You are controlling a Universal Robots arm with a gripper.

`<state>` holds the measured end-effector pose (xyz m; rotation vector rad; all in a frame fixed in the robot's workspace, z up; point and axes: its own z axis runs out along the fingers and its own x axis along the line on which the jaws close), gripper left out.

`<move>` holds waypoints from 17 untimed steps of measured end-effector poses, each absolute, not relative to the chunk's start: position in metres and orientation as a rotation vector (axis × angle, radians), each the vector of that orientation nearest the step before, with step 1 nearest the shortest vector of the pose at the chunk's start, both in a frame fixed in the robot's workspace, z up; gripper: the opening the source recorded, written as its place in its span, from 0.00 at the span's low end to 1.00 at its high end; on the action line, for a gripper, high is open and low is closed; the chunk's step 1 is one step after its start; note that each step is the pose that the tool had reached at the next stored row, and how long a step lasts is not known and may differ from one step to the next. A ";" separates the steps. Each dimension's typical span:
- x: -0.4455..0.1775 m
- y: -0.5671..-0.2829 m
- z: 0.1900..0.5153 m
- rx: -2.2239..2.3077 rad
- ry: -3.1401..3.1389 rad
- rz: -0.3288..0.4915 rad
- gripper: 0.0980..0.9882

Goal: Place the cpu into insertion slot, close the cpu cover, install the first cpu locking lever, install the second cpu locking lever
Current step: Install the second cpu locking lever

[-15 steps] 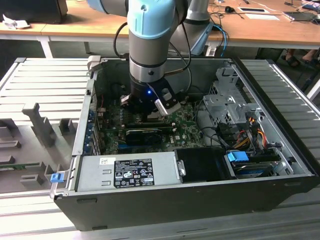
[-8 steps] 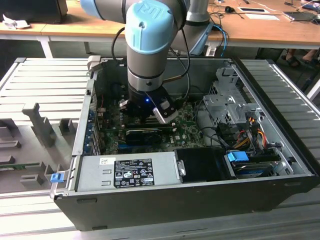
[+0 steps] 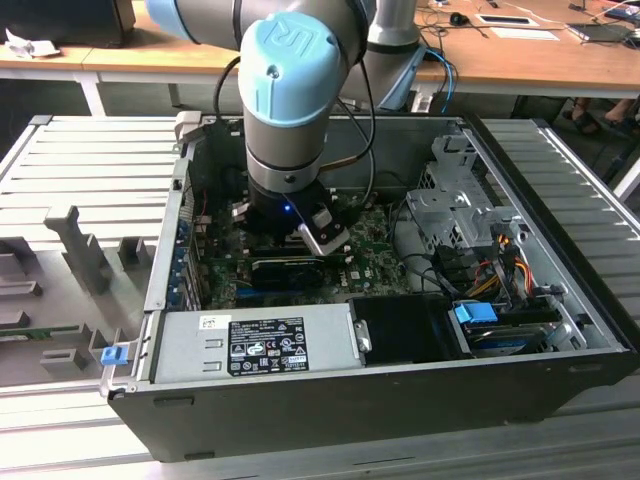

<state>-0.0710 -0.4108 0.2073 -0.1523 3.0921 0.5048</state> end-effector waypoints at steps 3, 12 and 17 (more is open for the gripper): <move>-0.076 -0.412 0.200 -0.154 3.084 0.532 0.01; -0.076 -0.411 0.190 -0.153 3.069 0.599 0.01; -0.076 -0.411 0.198 -0.153 3.069 0.599 0.01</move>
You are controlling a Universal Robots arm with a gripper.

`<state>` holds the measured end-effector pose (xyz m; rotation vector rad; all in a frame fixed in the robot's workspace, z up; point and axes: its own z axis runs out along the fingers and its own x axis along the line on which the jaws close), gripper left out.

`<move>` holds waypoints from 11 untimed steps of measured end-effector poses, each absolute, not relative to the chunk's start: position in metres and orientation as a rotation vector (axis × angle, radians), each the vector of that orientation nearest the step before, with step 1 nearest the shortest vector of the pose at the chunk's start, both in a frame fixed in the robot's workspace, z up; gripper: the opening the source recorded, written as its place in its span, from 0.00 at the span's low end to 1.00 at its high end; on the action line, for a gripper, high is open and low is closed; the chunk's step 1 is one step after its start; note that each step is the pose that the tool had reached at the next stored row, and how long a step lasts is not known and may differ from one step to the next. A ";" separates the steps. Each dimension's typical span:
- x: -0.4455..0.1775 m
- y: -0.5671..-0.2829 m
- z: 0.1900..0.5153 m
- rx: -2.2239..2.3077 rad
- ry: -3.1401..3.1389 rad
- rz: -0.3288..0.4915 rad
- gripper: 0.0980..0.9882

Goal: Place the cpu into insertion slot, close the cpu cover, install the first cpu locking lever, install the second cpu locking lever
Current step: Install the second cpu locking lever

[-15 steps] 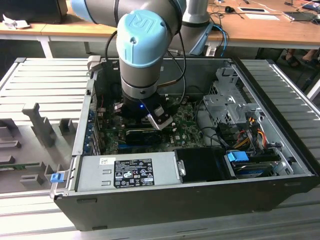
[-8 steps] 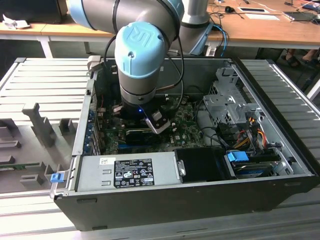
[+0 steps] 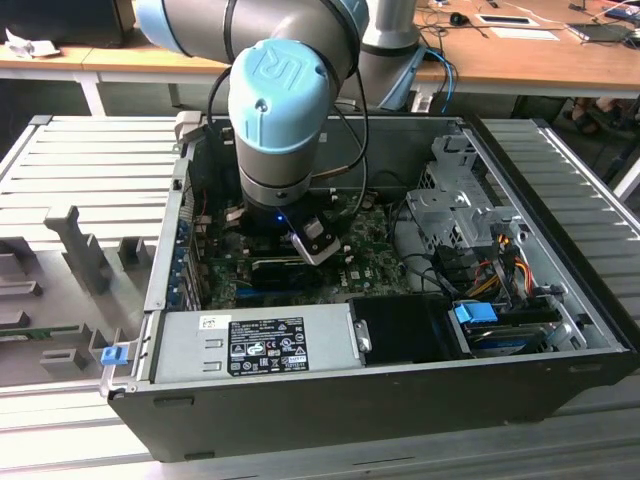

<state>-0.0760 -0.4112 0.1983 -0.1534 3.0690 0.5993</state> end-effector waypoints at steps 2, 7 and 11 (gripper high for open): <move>-0.076 -0.411 0.200 -0.153 3.069 0.600 0.01; -0.076 -0.411 0.217 -0.153 3.069 0.599 0.01; -0.076 -0.411 0.224 -0.153 3.069 0.600 0.01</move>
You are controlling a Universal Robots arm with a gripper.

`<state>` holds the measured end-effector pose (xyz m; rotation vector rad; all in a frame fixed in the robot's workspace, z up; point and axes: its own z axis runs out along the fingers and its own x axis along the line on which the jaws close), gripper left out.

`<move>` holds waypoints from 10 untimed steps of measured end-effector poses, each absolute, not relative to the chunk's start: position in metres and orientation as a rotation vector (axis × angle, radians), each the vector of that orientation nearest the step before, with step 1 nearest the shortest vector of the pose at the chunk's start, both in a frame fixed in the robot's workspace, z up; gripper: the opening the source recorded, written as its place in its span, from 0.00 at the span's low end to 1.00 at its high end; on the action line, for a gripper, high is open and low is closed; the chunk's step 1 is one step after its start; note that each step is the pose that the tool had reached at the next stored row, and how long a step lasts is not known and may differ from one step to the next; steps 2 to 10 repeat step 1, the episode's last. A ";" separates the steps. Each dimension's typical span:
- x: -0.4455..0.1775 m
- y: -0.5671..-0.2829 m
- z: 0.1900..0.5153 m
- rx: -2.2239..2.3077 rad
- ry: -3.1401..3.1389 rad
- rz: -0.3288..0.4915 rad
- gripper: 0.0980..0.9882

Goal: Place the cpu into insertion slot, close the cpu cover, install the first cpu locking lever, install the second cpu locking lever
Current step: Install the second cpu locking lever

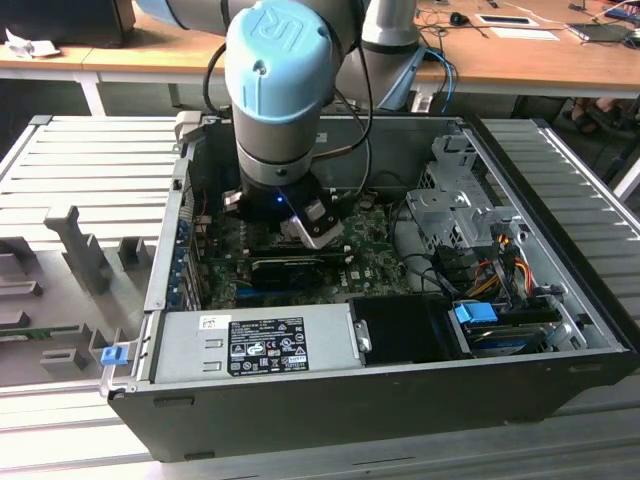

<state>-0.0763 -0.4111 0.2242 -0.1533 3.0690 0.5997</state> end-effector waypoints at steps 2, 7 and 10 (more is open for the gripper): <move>-0.076 -0.411 0.224 -0.153 3.069 0.600 0.01; -0.076 -0.411 0.224 -0.153 3.069 0.600 0.01; -0.076 -0.411 0.224 -0.153 3.069 0.600 0.01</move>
